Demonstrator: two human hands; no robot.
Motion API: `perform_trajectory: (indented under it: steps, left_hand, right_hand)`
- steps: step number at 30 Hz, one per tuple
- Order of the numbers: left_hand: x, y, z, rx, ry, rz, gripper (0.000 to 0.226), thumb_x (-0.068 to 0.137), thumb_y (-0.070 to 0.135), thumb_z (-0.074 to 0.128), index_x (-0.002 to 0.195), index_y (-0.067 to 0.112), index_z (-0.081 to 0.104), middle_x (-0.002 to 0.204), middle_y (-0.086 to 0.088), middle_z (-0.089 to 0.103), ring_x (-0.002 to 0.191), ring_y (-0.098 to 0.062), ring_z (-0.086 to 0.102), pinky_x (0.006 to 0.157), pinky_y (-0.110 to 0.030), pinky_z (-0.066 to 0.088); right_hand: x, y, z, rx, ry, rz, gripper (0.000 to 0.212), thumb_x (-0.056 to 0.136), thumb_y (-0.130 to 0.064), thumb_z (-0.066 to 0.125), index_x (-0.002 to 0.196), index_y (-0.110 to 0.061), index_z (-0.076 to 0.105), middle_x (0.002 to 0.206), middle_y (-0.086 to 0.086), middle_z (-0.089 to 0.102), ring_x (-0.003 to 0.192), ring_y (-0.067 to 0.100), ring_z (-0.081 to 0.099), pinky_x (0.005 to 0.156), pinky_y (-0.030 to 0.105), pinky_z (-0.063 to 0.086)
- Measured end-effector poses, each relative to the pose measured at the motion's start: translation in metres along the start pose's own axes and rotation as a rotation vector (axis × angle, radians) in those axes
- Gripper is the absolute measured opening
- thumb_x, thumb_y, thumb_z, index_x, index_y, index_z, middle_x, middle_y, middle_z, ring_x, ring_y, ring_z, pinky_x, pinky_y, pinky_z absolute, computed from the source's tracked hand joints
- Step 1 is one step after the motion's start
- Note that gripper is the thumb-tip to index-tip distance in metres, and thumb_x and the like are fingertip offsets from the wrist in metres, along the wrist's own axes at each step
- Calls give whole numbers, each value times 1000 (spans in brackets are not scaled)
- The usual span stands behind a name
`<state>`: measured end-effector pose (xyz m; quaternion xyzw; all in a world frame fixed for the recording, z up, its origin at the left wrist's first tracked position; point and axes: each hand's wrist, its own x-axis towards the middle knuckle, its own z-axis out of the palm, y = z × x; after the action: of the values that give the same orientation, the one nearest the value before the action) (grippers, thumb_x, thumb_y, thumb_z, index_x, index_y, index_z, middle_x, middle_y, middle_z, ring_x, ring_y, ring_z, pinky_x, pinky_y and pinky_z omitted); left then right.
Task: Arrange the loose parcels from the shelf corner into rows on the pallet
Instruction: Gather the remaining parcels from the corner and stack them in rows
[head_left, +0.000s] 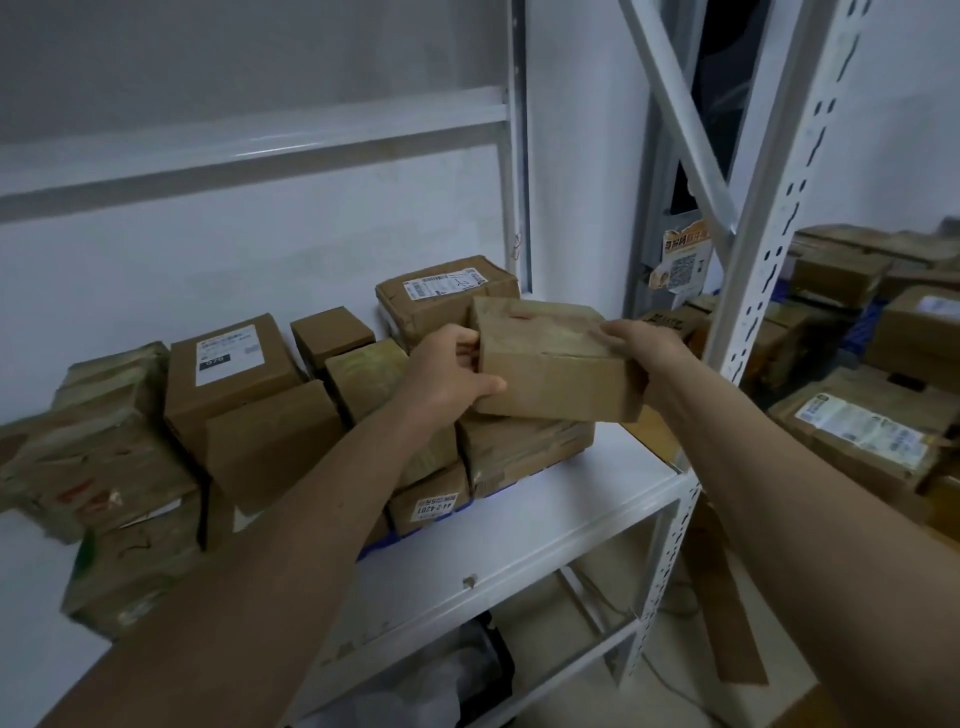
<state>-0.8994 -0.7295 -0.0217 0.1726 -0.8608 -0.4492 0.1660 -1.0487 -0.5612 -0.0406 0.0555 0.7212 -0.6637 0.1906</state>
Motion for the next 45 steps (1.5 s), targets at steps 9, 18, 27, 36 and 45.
perform_trajectory:
  steps: [9, 18, 27, 36, 45]
  left_hand:
    - [18, 9, 9, -63, 105, -52, 36, 92, 47, 53, 119, 23, 56, 112, 7, 58, 96, -10, 56, 67, -24, 47]
    - [63, -9, 0, 25, 71, -225, 48, 94, 17, 55, 141, 16, 45, 144, -4, 44, 117, -21, 50, 97, -37, 44]
    - [53, -22, 1, 279, 63, -61, 56, 94, 40, 56, 143, 16, 43, 153, -8, 32, 140, -25, 30, 113, -39, 26]
    - [28, -27, 23, 885, -177, -44, 111, 61, 85, 57, 150, 42, 7, 161, -2, -3, 146, -32, -10, 112, -66, 7]
    - [32, -36, 21, 987, -94, 28, 84, 86, 57, 58, 151, 37, 9, 160, -5, 9, 147, -30, 3, 114, -61, 11]
  right_hand:
    - [-12, -7, 2, 284, 124, -84, 41, 89, -13, 45, 130, -13, 43, 119, 11, 57, 92, 24, 56, 68, 35, 50]
    - [-36, 20, 68, 514, 82, -6, 84, 87, -9, 52, 150, -35, 2, 143, 11, 39, 122, 35, 47, 102, 53, 42]
    - [-27, 41, 83, 2, 81, 102, 60, 83, -37, 59, 133, -8, 47, 131, 13, 50, 114, 31, 51, 98, 36, 43]
    - [16, 30, 53, -98, 141, -148, 67, 93, -38, 49, 148, -10, 24, 149, 12, 34, 135, 32, 35, 111, 47, 31]
    - [25, 26, 60, -117, 112, -150, 61, 93, -37, 49, 141, -5, 29, 140, 15, 43, 126, 34, 43, 106, 49, 36]
